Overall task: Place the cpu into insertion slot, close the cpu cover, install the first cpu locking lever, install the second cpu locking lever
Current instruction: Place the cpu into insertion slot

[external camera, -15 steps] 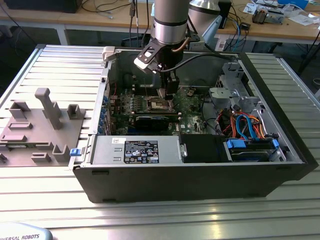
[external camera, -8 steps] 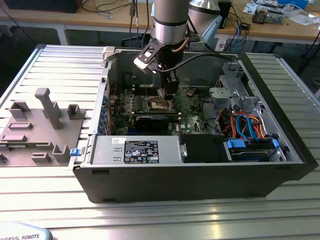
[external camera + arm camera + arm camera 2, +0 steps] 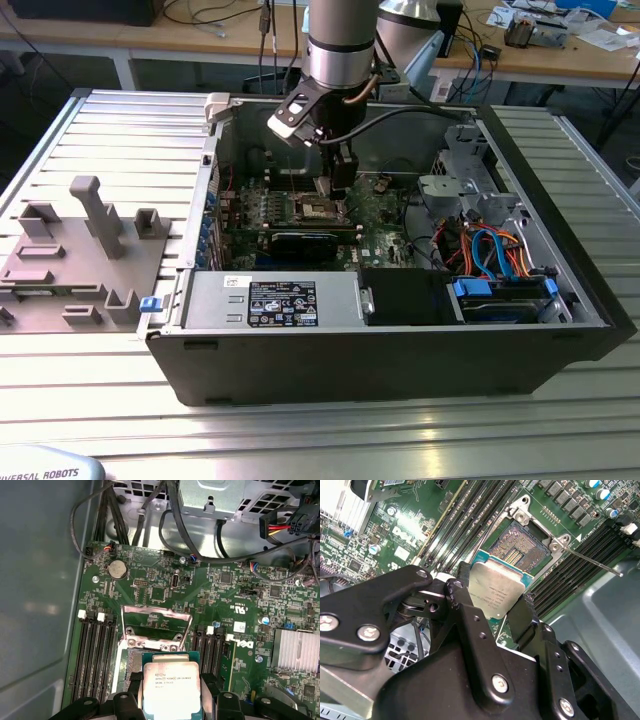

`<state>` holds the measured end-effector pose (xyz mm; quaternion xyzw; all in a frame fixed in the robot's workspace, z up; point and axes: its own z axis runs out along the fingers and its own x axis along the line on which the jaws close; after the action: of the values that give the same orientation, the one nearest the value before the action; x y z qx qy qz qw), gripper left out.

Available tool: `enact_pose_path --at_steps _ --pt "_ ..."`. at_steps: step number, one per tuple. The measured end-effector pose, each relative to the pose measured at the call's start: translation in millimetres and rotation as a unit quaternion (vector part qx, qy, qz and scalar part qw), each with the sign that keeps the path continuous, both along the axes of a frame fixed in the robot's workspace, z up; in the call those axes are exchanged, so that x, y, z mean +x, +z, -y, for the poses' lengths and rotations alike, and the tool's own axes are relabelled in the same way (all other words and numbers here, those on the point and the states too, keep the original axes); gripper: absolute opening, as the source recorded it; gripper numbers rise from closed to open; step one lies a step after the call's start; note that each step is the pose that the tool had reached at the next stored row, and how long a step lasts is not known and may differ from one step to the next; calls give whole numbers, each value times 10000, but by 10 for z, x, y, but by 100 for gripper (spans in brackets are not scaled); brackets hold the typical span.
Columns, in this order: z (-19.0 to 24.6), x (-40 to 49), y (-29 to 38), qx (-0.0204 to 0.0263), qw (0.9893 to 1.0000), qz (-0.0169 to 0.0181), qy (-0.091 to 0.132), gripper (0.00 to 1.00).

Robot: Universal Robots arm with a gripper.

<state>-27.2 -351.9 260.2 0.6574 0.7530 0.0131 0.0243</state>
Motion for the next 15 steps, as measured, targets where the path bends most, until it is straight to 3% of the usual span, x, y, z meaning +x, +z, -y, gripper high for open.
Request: enact_pose_path --at_steps 15 --pt "0 0 -1 0 10000 0 -55 55"
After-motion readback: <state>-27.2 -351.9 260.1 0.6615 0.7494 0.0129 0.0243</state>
